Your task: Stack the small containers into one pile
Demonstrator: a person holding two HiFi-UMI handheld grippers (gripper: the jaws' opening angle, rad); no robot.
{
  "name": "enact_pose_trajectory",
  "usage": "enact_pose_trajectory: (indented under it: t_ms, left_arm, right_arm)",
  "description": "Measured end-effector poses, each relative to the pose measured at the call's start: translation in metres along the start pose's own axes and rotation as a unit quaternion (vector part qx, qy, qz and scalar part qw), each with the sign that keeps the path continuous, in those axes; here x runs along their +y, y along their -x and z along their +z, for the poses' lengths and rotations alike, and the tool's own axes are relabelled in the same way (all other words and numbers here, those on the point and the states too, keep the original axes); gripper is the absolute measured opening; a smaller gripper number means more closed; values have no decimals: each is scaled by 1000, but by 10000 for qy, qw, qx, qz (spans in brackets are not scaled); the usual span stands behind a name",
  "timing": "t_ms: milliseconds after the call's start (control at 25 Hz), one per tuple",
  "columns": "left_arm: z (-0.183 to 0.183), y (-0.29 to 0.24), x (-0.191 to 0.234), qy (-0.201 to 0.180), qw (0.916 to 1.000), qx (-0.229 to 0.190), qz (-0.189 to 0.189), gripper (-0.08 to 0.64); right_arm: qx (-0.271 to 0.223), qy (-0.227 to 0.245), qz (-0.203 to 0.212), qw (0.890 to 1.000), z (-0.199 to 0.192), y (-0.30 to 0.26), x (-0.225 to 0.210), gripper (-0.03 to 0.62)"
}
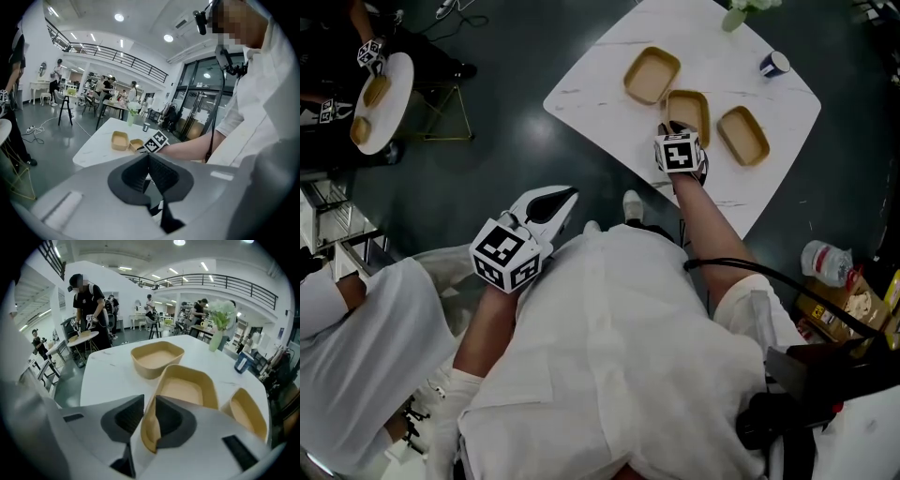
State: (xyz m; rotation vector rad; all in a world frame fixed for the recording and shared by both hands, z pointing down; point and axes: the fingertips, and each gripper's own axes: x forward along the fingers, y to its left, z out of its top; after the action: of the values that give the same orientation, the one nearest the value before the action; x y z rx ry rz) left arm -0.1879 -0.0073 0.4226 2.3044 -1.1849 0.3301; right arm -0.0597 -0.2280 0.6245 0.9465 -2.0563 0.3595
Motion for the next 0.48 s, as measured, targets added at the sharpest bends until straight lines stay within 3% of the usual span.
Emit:
enact_pose_trajectory:
  t_ms: [240, 480]
  left_arm:
    - [6, -7, 7, 44, 10000, 4, -25, 8]
    - [8, -15, 4, 0, 9998, -7, -195, 8]
  right_arm:
    - [375, 44, -35, 9993, -9, -1, -4, 48]
    - [277, 182, -172, 9993, -13, 17, -9, 20]
